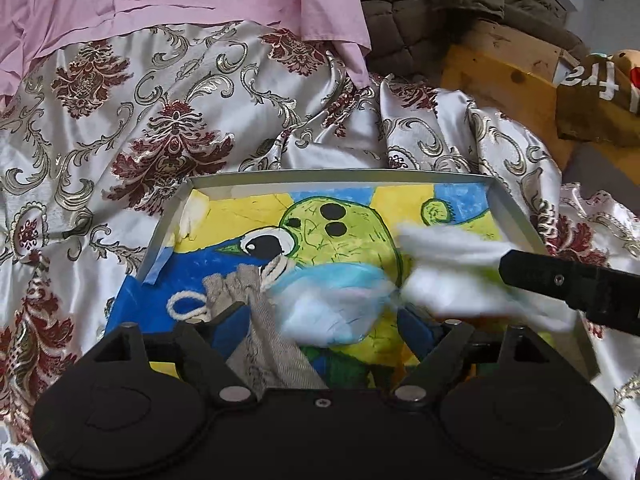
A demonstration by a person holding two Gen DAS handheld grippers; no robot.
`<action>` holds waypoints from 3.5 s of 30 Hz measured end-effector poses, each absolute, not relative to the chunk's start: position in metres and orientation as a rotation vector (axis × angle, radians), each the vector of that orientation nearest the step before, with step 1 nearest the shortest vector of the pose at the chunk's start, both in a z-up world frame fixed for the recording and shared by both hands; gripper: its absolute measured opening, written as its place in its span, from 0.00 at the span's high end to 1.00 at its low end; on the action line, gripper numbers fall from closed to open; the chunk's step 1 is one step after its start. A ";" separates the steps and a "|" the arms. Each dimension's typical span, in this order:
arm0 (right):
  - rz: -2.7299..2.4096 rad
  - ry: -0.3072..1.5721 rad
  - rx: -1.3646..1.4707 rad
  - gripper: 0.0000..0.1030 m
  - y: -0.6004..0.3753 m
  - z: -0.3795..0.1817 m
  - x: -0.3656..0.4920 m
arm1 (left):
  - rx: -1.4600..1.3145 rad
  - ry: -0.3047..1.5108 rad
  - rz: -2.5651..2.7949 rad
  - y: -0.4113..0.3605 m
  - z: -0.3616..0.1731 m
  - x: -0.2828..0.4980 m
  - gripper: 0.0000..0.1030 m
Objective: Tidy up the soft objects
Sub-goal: 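Open both grippers to release the cloths into the tray, then lift both tools from the tray and move back toward the pile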
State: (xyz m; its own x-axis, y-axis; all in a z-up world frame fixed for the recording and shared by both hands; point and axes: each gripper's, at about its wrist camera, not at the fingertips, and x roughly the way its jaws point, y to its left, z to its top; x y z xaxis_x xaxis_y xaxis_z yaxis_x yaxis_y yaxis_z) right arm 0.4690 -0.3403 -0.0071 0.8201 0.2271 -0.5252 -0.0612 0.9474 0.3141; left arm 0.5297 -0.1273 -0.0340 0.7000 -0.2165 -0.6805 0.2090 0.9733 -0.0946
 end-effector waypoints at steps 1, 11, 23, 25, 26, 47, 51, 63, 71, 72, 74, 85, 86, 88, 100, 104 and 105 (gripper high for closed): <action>0.157 0.587 0.291 0.48 -0.340 -0.004 0.466 | -0.012 0.756 -0.238 -0.125 -0.032 0.526 0.18; 0.165 0.507 0.275 0.18 -0.339 0.047 0.410 | -0.109 0.653 -0.239 -0.091 0.020 0.473 0.07; 0.214 0.355 0.167 0.00 -0.296 0.105 0.295 | -0.206 0.510 -0.216 -0.043 0.081 0.353 0.01; 0.213 0.337 0.149 0.00 -0.285 0.111 0.276 | -0.198 0.486 -0.215 -0.036 0.087 0.332 0.01; 0.213 0.329 0.140 0.00 -0.281 0.113 0.268 | -0.188 0.474 -0.213 -0.033 0.089 0.322 0.01; 0.165 0.279 0.081 0.00 -0.207 0.118 0.148 | -0.140 0.425 -0.169 0.034 0.094 0.177 0.01; 0.151 0.290 0.084 0.00 -0.203 0.109 0.138 | -0.144 0.415 -0.172 0.042 0.089 0.160 0.01; 0.086 0.328 0.076 0.00 -0.202 0.080 0.121 | -0.114 0.411 -0.150 0.049 0.071 0.148 0.01; 0.089 0.361 0.131 0.00 -0.202 0.046 0.120 | -0.085 0.450 -0.112 0.057 0.047 0.154 0.01; 0.088 0.369 0.129 0.00 -0.200 0.041 0.122 | -0.083 0.458 -0.110 0.058 0.044 0.155 0.01; 0.094 0.386 0.122 0.00 -0.196 0.029 0.124 | -0.081 0.482 -0.111 0.062 0.036 0.159 0.01; 0.129 0.414 0.008 0.00 -0.173 -0.023 0.126 | 0.000 0.638 -0.181 0.059 -0.011 0.178 0.01; 0.129 0.422 0.010 0.00 -0.174 -0.027 0.127 | 0.010 0.645 -0.181 0.058 -0.015 0.179 0.01; 0.128 0.450 0.021 0.00 -0.175 -0.037 0.128 | 0.025 0.657 -0.183 0.056 -0.019 0.181 0.01; 0.150 0.531 -0.002 0.00 -0.172 -0.064 0.141 | 0.142 0.665 -0.190 0.041 -0.032 0.190 0.01; 0.152 0.540 -0.020 0.00 -0.168 -0.067 0.143 | 0.172 0.659 -0.173 0.040 -0.033 0.192 0.01; 0.155 0.542 -0.026 0.00 -0.168 -0.068 0.143 | 0.174 0.660 -0.172 0.040 -0.033 0.194 0.01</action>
